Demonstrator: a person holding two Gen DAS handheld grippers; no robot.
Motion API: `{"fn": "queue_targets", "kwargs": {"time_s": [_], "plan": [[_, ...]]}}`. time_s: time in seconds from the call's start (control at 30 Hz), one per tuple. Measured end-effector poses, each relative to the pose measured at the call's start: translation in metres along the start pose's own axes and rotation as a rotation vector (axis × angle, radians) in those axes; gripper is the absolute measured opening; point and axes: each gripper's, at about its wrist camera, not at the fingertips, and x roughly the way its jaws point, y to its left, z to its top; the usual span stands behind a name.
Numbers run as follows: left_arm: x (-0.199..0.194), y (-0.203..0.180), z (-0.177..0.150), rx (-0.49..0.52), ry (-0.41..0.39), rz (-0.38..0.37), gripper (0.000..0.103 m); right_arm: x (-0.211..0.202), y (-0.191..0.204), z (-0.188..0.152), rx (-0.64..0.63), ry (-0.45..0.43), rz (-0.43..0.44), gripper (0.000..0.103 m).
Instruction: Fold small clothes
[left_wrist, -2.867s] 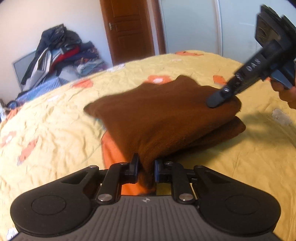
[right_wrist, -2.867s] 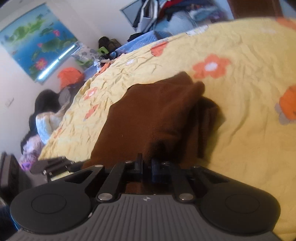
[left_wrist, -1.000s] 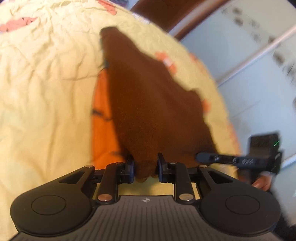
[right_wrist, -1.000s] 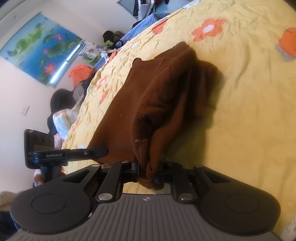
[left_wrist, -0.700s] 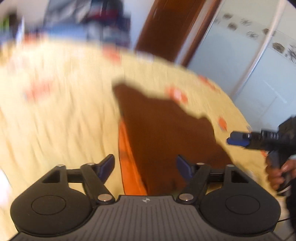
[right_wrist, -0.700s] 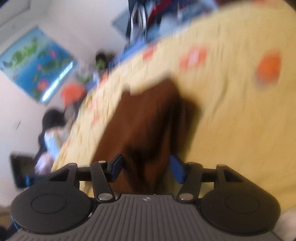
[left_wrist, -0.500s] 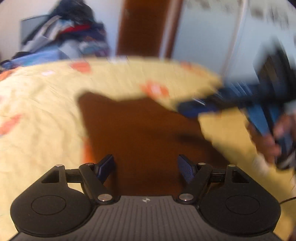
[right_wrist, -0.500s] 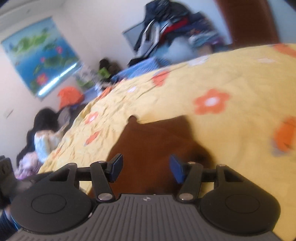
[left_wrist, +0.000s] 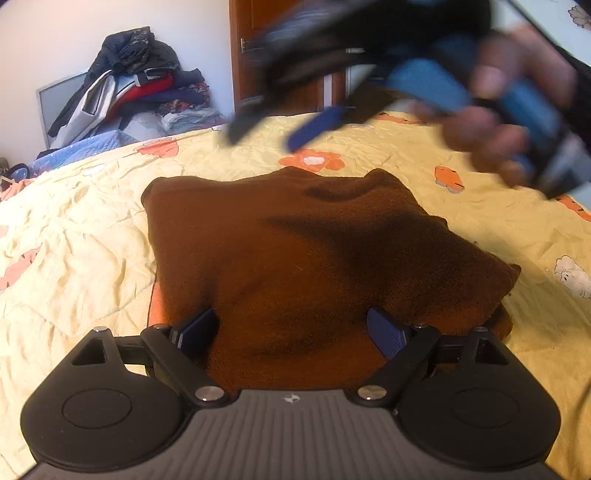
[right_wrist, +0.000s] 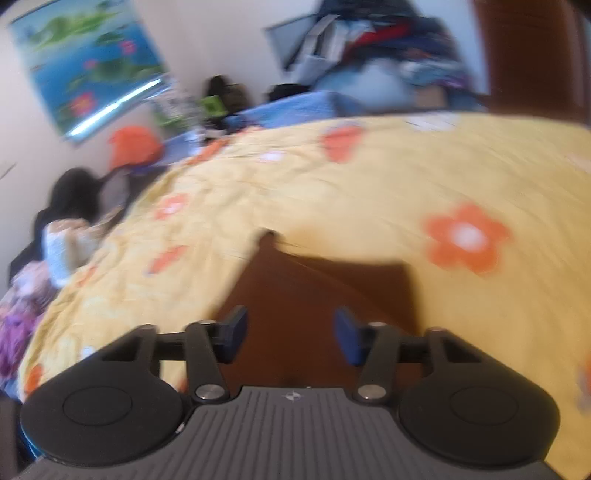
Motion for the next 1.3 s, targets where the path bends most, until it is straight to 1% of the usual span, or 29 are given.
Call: {"fn": "queue_targets", "kwargs": {"time_s": [0.1,0.13,0.17,0.2,0.23,0.27,0.33,0.4,0.47,0.5,0.53,0.57,0.6,0.63,0.67,0.7,0.77,0.8,0.9,0.93,1.0,1.03,1.07,1.1,1.17,1.2,1.23,1.27,1.3], "plan": [[-0.002,0.001,0.001,-0.001,0.005,-0.006,0.09,0.048,0.01,0.013,-0.024,0.086,-0.023,0.065],[-0.003,0.001,0.001,-0.002,0.005,-0.008,0.09,0.066,0.008,0.012,-0.02,0.122,-0.038,0.064],[-0.004,0.001,0.001,-0.002,0.006,-0.008,0.09,0.083,0.003,0.009,-0.023,0.156,-0.072,0.063],[-0.004,0.001,0.001,-0.003,0.006,-0.009,0.09,0.092,-0.001,0.001,-0.055,0.136,-0.089,0.064],[-0.002,0.003,0.002,-0.005,0.006,-0.011,0.09,0.092,-0.004,-0.006,-0.093,0.081,-0.085,0.063],[-0.002,0.003,0.002,-0.006,0.004,-0.013,0.09,0.092,-0.009,-0.008,-0.082,0.052,-0.077,0.063],[-0.002,0.003,0.001,-0.003,0.001,-0.014,0.09,0.089,-0.019,-0.01,-0.039,0.026,-0.042,0.062],[0.0,0.003,0.001,0.0,0.001,-0.013,0.09,0.083,-0.029,-0.007,0.026,0.015,-0.023,0.054],[-0.001,0.004,0.0,0.0,0.001,-0.014,0.09,0.072,-0.04,-0.003,0.123,-0.002,-0.013,0.045],[-0.002,0.004,0.0,-0.001,0.001,-0.014,0.09,0.062,-0.044,-0.004,0.163,-0.014,-0.025,0.044],[-0.002,0.004,-0.001,-0.002,0.0,-0.014,0.09,0.051,-0.043,-0.006,0.178,-0.036,-0.047,0.048],[-0.002,0.004,-0.001,-0.001,-0.002,-0.013,0.09,0.038,-0.041,-0.009,0.17,-0.064,-0.066,0.055],[-0.002,0.004,-0.001,0.0,-0.005,-0.012,0.09,0.027,-0.039,-0.014,0.155,-0.087,-0.071,0.059],[-0.001,0.003,-0.001,0.001,-0.005,-0.01,0.091,0.021,-0.039,-0.02,0.147,-0.086,-0.08,0.068],[0.0,0.001,0.0,0.003,-0.006,-0.009,0.092,0.024,-0.04,-0.026,0.142,-0.052,-0.099,0.073],[0.001,0.0,0.0,0.005,-0.004,-0.007,0.093,0.032,-0.043,-0.034,0.127,0.0,-0.118,0.072],[0.001,-0.001,0.002,0.014,0.0,-0.002,0.093,0.037,-0.04,-0.052,-0.019,-0.032,-0.114,0.07],[0.0,-0.001,0.003,0.015,0.002,-0.002,0.093,0.037,-0.038,-0.052,-0.034,-0.028,-0.126,0.069],[-0.016,0.009,0.007,-0.02,-0.012,0.01,0.094,0.03,-0.036,-0.039,0.034,0.004,-0.147,0.068],[-0.023,0.017,0.01,-0.038,-0.028,0.024,0.094,0.023,-0.037,-0.036,0.068,-0.01,-0.146,0.069],[-0.034,0.034,0.017,-0.069,-0.067,0.056,0.094,-0.001,-0.046,-0.034,0.119,-0.08,-0.117,0.072],[-0.036,0.044,0.023,-0.089,-0.079,0.074,0.094,-0.014,-0.052,-0.034,0.149,-0.109,-0.111,0.074],[-0.034,0.052,0.03,-0.106,-0.082,0.092,0.094,-0.023,-0.059,-0.033,0.179,-0.123,-0.114,0.075],[-0.029,0.06,0.038,-0.117,-0.08,0.112,0.094,-0.027,-0.067,-0.032,0.205,-0.122,-0.127,0.075],[-0.015,0.067,0.055,-0.101,-0.077,0.144,0.094,-0.024,-0.081,-0.035,0.23,-0.087,-0.188,0.074],[-0.007,0.066,0.063,-0.076,-0.079,0.152,0.094,-0.019,-0.087,-0.036,0.24,-0.064,-0.212,0.073],[0.003,0.063,0.071,-0.041,-0.082,0.154,0.094,-0.013,-0.091,-0.04,0.251,-0.04,-0.206,0.069],[0.012,0.058,0.077,-0.001,-0.079,0.146,0.094,-0.005,-0.094,-0.043,0.26,-0.01,-0.179,0.053],[0.025,0.051,0.084,0.046,-0.065,0.128,0.094,0.003,-0.096,-0.046,0.265,0.024,-0.16,0.042]]}}
